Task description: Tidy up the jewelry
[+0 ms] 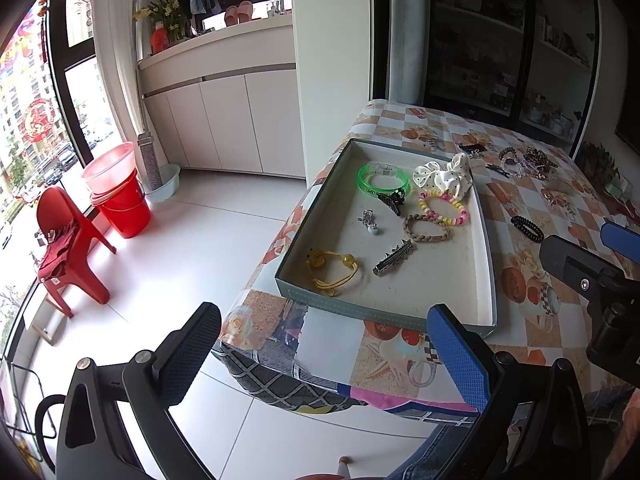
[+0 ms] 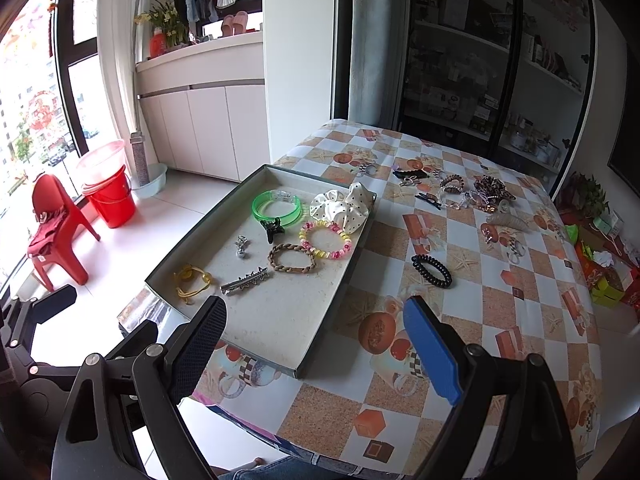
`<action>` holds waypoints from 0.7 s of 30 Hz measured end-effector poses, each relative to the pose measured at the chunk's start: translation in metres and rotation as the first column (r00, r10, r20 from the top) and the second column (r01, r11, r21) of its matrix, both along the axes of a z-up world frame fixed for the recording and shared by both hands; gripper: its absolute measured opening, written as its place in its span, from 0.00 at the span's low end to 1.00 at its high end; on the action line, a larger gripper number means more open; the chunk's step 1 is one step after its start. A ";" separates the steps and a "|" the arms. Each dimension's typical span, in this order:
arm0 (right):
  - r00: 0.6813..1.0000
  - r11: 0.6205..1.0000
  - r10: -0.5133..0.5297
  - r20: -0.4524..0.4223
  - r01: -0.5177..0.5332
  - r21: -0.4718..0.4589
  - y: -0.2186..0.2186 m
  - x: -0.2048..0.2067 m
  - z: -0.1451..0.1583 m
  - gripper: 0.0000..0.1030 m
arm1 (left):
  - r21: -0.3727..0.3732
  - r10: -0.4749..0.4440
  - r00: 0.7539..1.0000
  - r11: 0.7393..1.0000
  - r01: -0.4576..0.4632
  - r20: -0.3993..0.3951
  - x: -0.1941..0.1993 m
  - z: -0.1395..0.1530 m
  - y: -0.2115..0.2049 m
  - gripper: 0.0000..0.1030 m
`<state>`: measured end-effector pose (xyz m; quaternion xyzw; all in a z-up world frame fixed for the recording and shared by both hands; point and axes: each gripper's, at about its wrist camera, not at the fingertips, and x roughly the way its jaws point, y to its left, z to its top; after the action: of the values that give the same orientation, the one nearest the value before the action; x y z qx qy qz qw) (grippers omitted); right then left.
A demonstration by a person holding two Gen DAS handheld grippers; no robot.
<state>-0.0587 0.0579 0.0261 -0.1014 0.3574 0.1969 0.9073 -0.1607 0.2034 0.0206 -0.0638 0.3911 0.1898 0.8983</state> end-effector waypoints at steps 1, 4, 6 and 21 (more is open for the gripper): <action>1.000 1.000 -0.001 -0.002 0.001 -0.002 -0.001 0.000 0.000 0.89 | 0.001 0.000 1.000 1.000 0.000 -0.001 0.000 0.000 0.000 1.00; 1.000 1.000 -0.002 -0.006 0.002 -0.004 -0.004 -0.001 0.000 0.89 | 0.003 0.002 1.000 1.000 -0.002 -0.003 0.000 0.000 0.001 1.00; 1.000 1.000 -0.004 -0.007 0.004 -0.008 -0.005 -0.001 0.001 0.89 | 0.004 0.005 1.000 1.000 -0.004 -0.006 0.000 0.000 0.002 1.00; 1.000 1.000 -0.007 -0.024 0.006 -0.025 -0.005 0.005 -0.009 0.89 | 0.015 0.015 0.999 1.000 -0.014 -0.035 0.004 -0.006 0.006 1.00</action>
<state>-0.0535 0.0531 0.0175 -0.1094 0.3710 0.1908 0.9022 -0.1570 0.2098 0.0142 -0.0569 0.4049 0.2003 0.8904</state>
